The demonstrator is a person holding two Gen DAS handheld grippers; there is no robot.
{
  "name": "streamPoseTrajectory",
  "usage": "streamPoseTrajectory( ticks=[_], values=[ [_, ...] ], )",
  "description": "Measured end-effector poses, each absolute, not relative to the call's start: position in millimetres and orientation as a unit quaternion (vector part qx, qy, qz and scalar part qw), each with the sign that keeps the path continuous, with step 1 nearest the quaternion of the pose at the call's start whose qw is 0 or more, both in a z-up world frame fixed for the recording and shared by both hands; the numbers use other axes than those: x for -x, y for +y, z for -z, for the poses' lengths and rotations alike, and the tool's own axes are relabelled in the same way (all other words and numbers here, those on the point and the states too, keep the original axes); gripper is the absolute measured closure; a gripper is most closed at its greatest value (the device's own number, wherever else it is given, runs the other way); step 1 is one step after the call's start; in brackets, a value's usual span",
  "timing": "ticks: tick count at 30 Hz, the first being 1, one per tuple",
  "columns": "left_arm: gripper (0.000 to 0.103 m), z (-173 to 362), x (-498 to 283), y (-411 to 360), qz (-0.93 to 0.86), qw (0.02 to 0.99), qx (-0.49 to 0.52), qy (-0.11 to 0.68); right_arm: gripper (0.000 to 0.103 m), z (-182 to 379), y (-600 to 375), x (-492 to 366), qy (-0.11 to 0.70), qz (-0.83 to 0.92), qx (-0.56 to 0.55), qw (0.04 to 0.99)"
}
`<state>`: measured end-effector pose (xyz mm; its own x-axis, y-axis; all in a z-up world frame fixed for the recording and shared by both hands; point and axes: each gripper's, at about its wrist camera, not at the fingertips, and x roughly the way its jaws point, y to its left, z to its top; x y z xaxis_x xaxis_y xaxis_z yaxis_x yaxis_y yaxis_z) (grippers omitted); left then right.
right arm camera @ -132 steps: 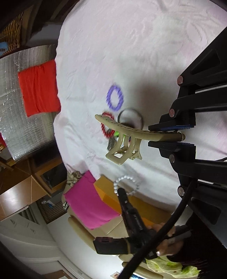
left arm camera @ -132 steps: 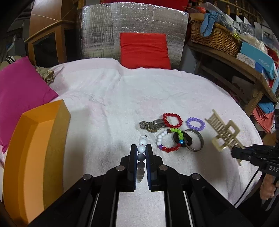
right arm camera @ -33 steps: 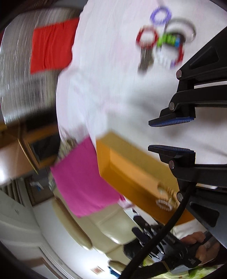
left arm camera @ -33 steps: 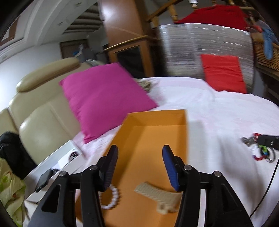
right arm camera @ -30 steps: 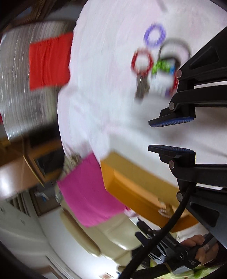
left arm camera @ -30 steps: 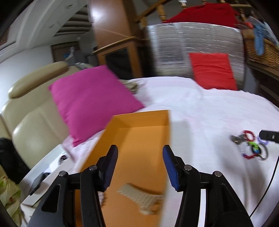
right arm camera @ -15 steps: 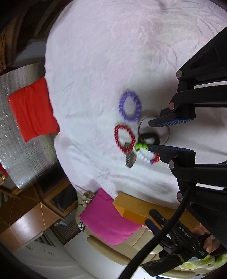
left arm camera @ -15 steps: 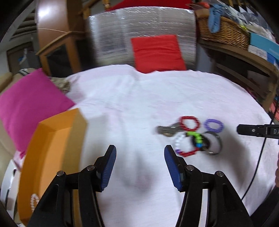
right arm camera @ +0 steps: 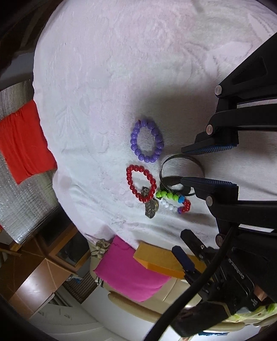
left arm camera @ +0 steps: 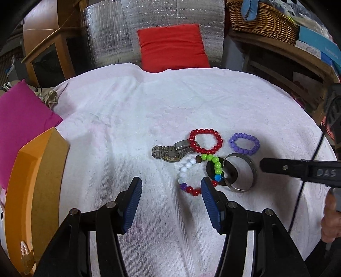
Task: Organize jewelry
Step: 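Move both grippers back to the remaining jewelry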
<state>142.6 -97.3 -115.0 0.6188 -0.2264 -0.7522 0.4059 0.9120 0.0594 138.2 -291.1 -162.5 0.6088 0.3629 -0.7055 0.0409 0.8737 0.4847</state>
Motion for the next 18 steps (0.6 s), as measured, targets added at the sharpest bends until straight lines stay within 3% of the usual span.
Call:
streamPoseTrajectory(
  ticks=[6,8,11,18],
  values=[
    [0.045,121,-145,-95,0.181,0.886,-0.127,0.408,0.08,172,-272,-155,0.446,-0.088,-0.195,0.869],
    [0.045,122,-146,-93,0.182,0.884,-0.127,0.41,0.097,171,-264,-156,0.439,-0.074,-0.159,0.881],
    [0.045,122,-145,-94,0.186,0.884,-0.132,0.408,0.102,174,-257,-155,0.446,-0.073,-0.127,0.883],
    [0.045,126,-138,-110,0.22,0.873,-0.148,0.409,0.102,162,-279,-140,0.425,-0.044,-0.131,0.895]
  ],
)
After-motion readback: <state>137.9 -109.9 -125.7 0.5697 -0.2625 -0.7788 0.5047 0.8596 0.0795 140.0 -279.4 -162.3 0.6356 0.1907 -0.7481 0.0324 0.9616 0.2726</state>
